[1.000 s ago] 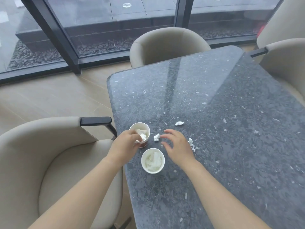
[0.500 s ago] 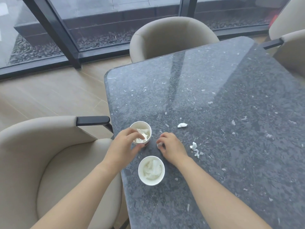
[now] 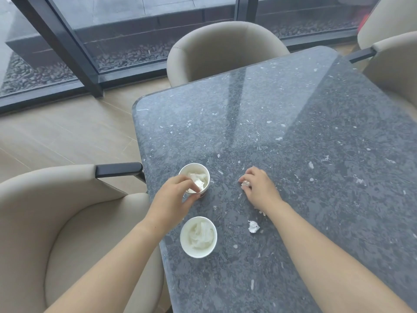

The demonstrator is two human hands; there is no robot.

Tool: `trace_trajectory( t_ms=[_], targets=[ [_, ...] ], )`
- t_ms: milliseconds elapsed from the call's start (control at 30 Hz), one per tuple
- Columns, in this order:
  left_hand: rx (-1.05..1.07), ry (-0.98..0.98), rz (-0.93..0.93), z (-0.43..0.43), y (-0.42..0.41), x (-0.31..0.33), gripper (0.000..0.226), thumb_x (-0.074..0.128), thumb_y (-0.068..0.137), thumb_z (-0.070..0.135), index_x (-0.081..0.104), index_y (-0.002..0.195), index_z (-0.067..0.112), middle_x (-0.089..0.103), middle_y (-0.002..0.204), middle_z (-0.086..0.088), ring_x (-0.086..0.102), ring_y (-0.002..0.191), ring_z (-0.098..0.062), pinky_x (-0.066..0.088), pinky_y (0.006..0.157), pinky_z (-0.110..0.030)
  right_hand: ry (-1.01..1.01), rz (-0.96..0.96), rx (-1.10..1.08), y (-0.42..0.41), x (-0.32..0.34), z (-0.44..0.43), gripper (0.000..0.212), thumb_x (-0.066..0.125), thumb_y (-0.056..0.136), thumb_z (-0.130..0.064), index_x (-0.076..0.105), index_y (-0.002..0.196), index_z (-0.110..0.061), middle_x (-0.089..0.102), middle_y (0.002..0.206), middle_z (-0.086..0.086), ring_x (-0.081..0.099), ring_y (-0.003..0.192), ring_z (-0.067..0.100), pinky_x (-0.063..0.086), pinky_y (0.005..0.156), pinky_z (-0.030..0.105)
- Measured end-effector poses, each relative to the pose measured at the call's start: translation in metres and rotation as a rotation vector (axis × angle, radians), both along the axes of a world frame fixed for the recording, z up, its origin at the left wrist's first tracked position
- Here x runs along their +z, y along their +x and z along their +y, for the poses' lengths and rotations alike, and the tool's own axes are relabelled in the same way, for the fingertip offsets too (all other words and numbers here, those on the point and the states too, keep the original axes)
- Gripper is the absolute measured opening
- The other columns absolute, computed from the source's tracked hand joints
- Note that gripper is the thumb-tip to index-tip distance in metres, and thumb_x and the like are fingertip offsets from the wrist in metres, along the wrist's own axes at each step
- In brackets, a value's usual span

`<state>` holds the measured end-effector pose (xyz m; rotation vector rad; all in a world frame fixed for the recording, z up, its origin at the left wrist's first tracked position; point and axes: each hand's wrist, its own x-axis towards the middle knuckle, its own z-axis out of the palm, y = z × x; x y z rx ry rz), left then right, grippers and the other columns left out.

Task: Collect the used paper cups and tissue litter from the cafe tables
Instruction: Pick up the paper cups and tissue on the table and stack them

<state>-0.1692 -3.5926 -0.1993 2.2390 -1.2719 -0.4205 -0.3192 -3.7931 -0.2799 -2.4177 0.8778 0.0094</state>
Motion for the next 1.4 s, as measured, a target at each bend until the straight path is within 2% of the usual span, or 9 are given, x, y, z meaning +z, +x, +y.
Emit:
trace_trajectory(
  t_ms=[167,333,500,600,700,800,933,1267,1400],
  targets=[
    [-0.051,0.021,0.031,-0.001,-0.006,0.004,0.008,0.074,0.076,0.015,0.07,0.082,0.018,0.055,0.091,0.013,0.057,0.091,-0.017,0.04,0.078,-0.023,0.019,-0.121,-0.097,-0.038,0.013,0.003,0.014,0.06,0.087,-0.011,0.066,0.098,-0.018,0.056,0.1,-0.005,0.051,0.09,0.014,0.043,0.072,0.026],
    [-0.063,0.011,0.048,-0.002,-0.014,0.008,0.01,0.073,0.078,0.021,0.07,0.087,0.021,0.058,0.097,0.013,0.056,0.092,-0.013,0.038,0.079,-0.02,-0.006,-0.085,-0.095,-0.068,0.019,0.011,0.02,0.058,0.089,-0.019,0.062,0.108,-0.022,0.052,0.112,-0.008,0.048,0.105,0.014,0.046,0.081,0.029],
    [-0.075,0.003,0.023,0.002,-0.016,0.013,0.011,0.071,0.08,0.023,0.069,0.091,0.024,0.059,0.101,0.012,0.056,0.093,-0.011,0.036,0.078,-0.018,0.115,0.039,-0.064,-0.067,0.025,0.011,0.065,0.066,0.077,-0.049,0.039,0.135,-0.037,0.02,0.148,-0.015,0.015,0.138,0.014,0.033,0.105,0.041],
    [-0.087,0.004,0.017,0.007,-0.016,0.014,0.014,0.071,0.079,0.02,0.069,0.093,0.022,0.059,0.103,0.01,0.056,0.097,-0.013,0.039,0.082,-0.021,0.21,0.153,0.037,-0.064,0.028,0.014,0.1,0.073,0.058,-0.065,0.023,0.141,-0.04,0.006,0.151,-0.022,0.0,0.14,0.01,0.025,0.11,0.047],
    [-0.095,-0.004,0.01,0.011,-0.016,0.013,0.016,0.072,0.079,0.019,0.069,0.094,0.021,0.06,0.104,0.007,0.057,0.099,-0.014,0.041,0.084,-0.024,0.2,0.226,0.099,-0.069,0.026,0.019,0.11,0.078,0.05,-0.062,0.021,0.142,-0.039,0.004,0.151,-0.021,-0.002,0.139,0.01,0.026,0.11,0.046],
    [-0.095,-0.023,0.015,0.015,-0.019,0.013,0.015,0.072,0.078,0.019,0.069,0.093,0.02,0.06,0.103,0.007,0.057,0.098,-0.013,0.04,0.084,-0.022,0.183,0.205,0.094,-0.076,0.022,0.026,0.102,0.083,0.055,-0.05,0.028,0.14,-0.034,0.014,0.147,-0.017,0.009,0.136,0.012,0.033,0.106,0.041],
    [-0.094,-0.013,0.014,0.019,-0.021,0.011,0.016,0.071,0.079,0.02,0.069,0.094,0.022,0.057,0.106,0.009,0.054,0.1,-0.011,0.038,0.086,-0.019,0.117,0.156,0.075,-0.078,0.017,0.036,0.068,0.078,0.069,-0.037,0.046,0.128,-0.026,0.032,0.13,-0.01,0.03,0.122,0.016,0.038,0.098,0.032],
    [-0.06,-0.03,0.019,0.033,-0.014,0.013,0.015,0.07,0.08,0.025,0.066,0.094,0.029,0.052,0.104,0.015,0.053,0.099,-0.008,0.042,0.086,-0.023,0.154,0.094,0.025,-0.063,0.015,0.066,0.016,0.062,0.084,-0.017,0.063,0.098,-0.024,0.045,0.106,-0.008,0.05,0.092,0.013,0.04,0.074,0.022],
    [-0.064,-0.036,0.028,0.041,-0.015,0.016,0.014,0.069,0.081,0.024,0.067,0.095,0.027,0.053,0.104,0.015,0.055,0.1,-0.012,0.047,0.085,-0.029,0.185,0.057,-0.061,-0.059,0.026,0.074,0.014,0.059,0.084,-0.009,0.066,0.089,-0.021,0.054,0.102,-0.003,0.054,0.094,0.016,0.041,0.076,0.021]
  ],
)
